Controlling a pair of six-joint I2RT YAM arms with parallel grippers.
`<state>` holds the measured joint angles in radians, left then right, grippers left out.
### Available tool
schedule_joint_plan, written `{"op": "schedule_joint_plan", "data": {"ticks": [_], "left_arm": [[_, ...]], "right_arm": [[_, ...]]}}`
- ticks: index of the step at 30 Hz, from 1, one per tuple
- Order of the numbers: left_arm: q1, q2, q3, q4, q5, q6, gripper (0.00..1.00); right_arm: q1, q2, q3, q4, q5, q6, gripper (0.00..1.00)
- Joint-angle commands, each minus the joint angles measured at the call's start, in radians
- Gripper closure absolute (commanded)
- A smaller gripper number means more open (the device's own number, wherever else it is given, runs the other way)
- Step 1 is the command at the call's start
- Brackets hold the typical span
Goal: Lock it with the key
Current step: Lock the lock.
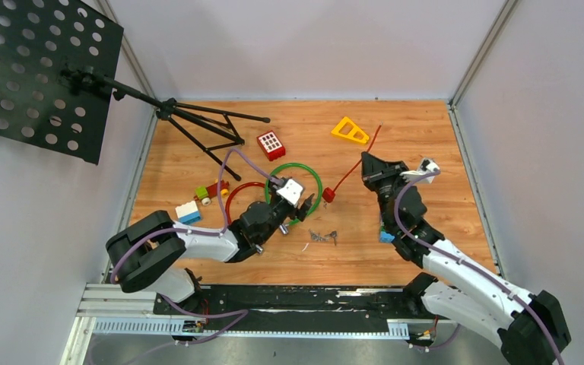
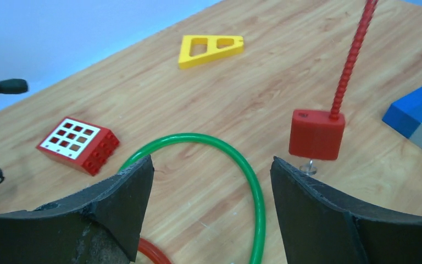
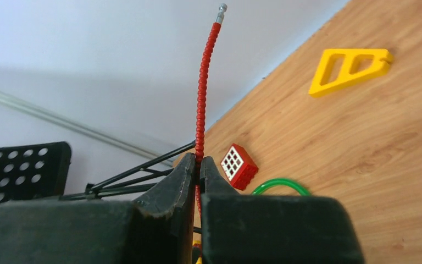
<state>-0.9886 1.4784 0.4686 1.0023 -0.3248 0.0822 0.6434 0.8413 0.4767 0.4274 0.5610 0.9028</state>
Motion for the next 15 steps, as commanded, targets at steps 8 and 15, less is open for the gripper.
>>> {"op": "schedule_joint_plan", "data": {"ticks": [8, 15], "left_arm": [[-0.078, -0.045, -0.026, 0.17, -0.048, 0.067, 0.3], [-0.125, 0.003, -0.005, 0.164, -0.01, 0.096, 0.09]], "right_arm": [[0.157, 0.156, 0.17, -0.063, 0.342, 0.055, 1.0], [0.179, 0.162, 0.174, -0.045, 0.344, 0.061, 1.0]]}}
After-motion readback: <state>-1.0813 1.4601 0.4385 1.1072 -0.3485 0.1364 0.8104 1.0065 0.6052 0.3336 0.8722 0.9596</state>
